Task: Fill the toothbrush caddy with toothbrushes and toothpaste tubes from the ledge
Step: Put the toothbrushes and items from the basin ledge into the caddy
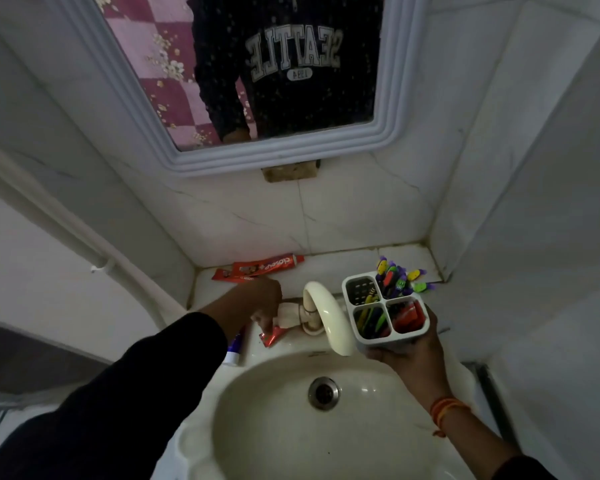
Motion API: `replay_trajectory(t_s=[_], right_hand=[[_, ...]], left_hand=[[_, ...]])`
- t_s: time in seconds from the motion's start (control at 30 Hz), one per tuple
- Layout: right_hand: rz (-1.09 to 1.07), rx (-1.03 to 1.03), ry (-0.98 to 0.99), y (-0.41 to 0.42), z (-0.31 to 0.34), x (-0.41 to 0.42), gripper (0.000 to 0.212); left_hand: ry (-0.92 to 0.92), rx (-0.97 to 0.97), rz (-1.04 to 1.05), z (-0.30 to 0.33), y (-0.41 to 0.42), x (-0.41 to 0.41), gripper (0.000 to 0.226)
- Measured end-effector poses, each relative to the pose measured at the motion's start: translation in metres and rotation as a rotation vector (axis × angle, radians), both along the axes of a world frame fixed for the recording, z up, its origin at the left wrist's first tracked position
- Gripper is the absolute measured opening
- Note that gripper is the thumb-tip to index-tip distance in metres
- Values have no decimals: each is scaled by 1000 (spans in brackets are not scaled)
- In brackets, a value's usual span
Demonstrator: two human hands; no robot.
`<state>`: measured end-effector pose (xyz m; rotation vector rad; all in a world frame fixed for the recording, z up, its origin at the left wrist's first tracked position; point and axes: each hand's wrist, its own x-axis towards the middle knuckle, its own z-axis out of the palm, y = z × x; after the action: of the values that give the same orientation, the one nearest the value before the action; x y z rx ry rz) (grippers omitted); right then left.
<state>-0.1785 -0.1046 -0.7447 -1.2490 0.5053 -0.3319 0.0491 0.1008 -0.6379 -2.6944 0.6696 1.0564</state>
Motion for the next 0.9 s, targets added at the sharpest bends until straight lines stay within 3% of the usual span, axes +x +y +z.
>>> replay_trajectory(t_s=[0.07,0.17,0.3,0.37,0.43,0.53,0.63,0.7,0.77,0.83,0.9], right_hand=[[4,-56,8,0,0,-1,121],[-21,-111,10,2,-4,0,116],[-16,122,-54,6,6,1,86],[-29,139,-53,7,10,2,77],[-28,48,-27,9,10,2,87],[-11,100,-19,8,8,2,98],[1,125,-54,9,7,1,87],[-33,261,-43,8,11,5,98],[-64,348,-30,8,13,5,94],[-79,190,7,14,17,1,88],[-88,130,126,12,17,2,107]], left_hand=[[-2,-75,71,-17,10,-11,63],[-64,-111,36,-31,20,-21,69],[-112,-152,58,-29,30,-15,43],[-155,-193,43,-14,32,-8,36],[-182,-244,-4,-3,33,5,37],[-340,-302,-2,17,31,15,31],[-393,-554,40,47,17,8,19],[-435,-715,23,75,-1,-6,18],[-472,-816,-32,104,-20,-26,19],[-487,-906,-74,131,-36,-50,18],[-476,-949,-113,147,-48,-71,16]])
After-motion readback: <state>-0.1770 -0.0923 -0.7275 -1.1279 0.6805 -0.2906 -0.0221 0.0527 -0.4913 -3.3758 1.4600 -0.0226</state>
